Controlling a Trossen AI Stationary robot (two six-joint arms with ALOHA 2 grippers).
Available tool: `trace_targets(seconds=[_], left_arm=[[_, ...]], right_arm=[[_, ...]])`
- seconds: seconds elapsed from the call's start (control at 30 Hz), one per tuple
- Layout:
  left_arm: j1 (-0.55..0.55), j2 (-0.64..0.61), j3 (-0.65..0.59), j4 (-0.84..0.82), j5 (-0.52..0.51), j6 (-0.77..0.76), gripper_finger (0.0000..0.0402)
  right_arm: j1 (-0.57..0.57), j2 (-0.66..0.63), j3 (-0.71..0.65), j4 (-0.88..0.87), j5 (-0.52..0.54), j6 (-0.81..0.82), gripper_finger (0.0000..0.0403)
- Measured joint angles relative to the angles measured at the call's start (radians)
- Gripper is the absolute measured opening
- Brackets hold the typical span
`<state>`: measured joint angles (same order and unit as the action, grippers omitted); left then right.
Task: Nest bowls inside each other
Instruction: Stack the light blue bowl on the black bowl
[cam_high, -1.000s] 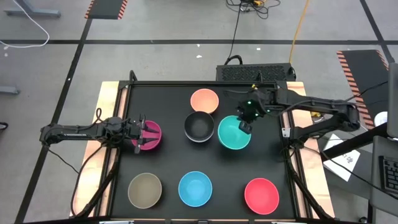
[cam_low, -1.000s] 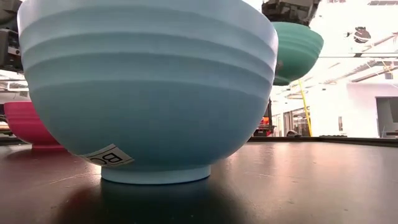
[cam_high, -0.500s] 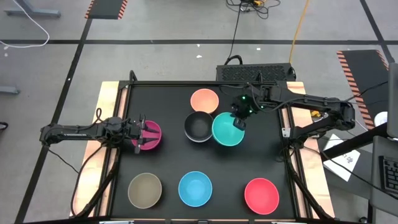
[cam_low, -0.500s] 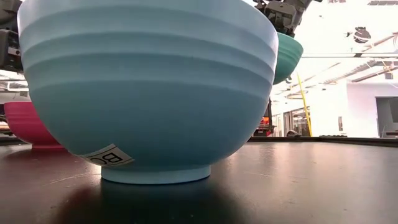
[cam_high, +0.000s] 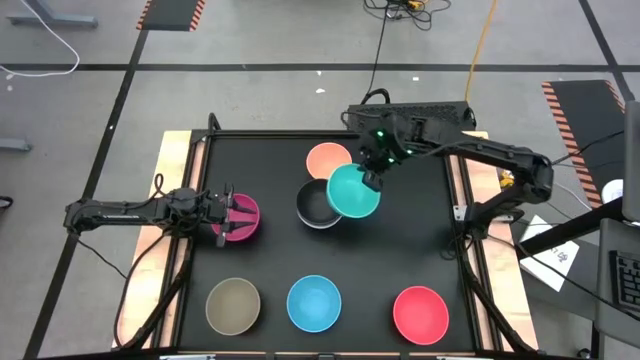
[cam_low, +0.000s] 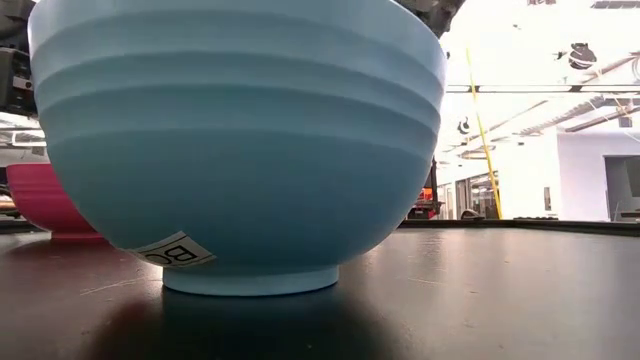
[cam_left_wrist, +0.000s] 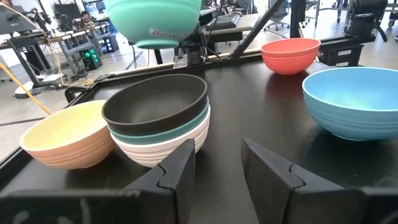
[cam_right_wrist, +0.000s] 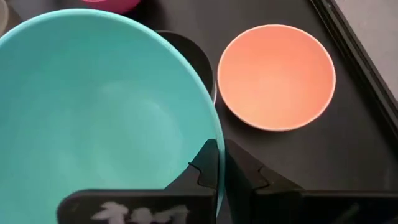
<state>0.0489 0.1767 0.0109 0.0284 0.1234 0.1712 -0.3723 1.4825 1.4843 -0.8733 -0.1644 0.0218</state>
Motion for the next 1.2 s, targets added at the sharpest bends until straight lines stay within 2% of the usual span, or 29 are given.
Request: trace_targets(seconds=[0.33,0.47,0.9,1.2], left_arm=[[0.000,0.000,0.000,0.000,0.000,0.000,0.0136],[0.000,0.000,0.000,0.000,0.000,-0.001,0.0136],[0.000,0.000,0.000,0.000,0.004,0.001,0.0136],[0.000,0.000,0.000,0.000,0.008,-0.001,0.0136]], right_arm=[[-0.013,0.220,0.247,-0.089,-0.031,-0.069,0.0001],[-0.007,0.291,0.323,-0.110,-0.073,-0.092,0.0001],[0.007,0.367,0.349,-0.036,-0.075,-0.129,0.0001],[0.007,0.435,0.347,-0.051,-0.077,-0.143,0.0001]])
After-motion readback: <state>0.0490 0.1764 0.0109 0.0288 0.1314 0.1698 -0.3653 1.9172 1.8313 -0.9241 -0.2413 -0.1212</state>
